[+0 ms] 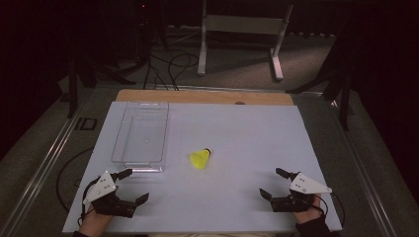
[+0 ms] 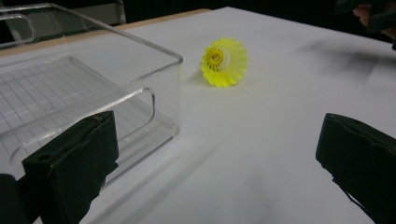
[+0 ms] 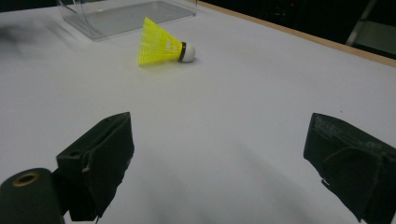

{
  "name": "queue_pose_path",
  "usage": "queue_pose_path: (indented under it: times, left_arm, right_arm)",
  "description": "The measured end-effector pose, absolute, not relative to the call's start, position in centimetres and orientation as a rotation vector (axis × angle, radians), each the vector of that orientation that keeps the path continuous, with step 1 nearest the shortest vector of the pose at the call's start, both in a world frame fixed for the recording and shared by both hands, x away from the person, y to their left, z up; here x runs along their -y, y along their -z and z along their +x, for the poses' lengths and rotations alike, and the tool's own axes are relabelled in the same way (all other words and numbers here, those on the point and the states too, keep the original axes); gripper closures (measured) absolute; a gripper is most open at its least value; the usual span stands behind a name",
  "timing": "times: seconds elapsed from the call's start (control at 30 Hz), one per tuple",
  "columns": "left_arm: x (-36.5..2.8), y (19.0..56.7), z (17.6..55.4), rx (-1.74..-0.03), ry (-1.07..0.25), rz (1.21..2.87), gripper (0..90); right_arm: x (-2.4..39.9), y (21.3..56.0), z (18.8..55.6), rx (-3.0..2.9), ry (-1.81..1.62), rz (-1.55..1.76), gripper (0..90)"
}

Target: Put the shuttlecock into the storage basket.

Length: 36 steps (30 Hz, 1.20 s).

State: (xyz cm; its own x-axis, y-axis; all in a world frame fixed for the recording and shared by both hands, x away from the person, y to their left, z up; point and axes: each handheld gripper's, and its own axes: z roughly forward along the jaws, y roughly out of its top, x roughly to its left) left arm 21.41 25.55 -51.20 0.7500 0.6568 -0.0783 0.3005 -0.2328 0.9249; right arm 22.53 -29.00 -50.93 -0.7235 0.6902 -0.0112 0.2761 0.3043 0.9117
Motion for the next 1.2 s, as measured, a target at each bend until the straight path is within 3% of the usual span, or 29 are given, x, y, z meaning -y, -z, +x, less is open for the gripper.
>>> queue_pose_path:
  times: [0.4, 0.73, 1.2]
  left_arm:
    - [-25.7, 49.5, 21.5, -0.735, -0.378, 1.816, 0.2]
    - [-25.4, 47.9, 22.2, -0.738, -0.287, 1.965, 0.2]
    - [-24.1, 45.8, 22.9, -0.686, -0.261, 2.142, 0.2]
  right_arm:
    - [28.9, 50.9, 22.7, -2.174, -1.419, 0.857, 8.4]
    - [28.8, 50.9, 22.7, -2.171, -1.437, 0.856, 8.4]
    - [28.8, 50.9, 22.7, -2.179, -1.432, 0.861, 9.1]
